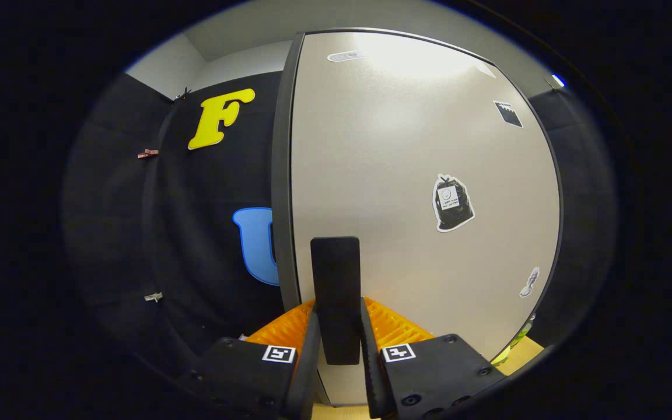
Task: Open the shoe cabinet door, grab the shoes and put them into the shoe cabinet, then close the shoe cabinet door.
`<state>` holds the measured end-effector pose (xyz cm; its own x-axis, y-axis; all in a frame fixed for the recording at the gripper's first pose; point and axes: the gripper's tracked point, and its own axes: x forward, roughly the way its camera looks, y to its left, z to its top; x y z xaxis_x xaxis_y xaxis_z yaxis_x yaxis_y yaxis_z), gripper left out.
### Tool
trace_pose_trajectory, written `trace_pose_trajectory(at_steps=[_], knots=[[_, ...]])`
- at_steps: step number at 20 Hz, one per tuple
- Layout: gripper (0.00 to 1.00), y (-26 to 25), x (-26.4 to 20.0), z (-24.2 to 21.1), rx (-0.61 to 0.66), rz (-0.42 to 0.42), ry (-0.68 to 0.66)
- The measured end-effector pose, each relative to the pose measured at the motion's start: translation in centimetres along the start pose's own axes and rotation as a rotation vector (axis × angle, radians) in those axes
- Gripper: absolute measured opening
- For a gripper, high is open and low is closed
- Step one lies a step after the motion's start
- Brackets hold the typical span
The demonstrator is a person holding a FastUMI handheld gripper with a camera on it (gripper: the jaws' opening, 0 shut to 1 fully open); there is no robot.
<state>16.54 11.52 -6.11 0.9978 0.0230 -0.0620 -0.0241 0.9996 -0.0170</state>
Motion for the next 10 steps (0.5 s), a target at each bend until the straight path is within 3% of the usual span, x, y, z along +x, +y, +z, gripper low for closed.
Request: trace_pose_trajectory(at_steps=[2,3,10], knots=[[0.35,0.1,-0.2,-0.2,0.001,0.005,0.006],[0.25,0.1,-0.5,0.0,-0.006,0.009,0.008],[0.25,-0.5,-5.7,0.3,0.010,0.073,0.011]])
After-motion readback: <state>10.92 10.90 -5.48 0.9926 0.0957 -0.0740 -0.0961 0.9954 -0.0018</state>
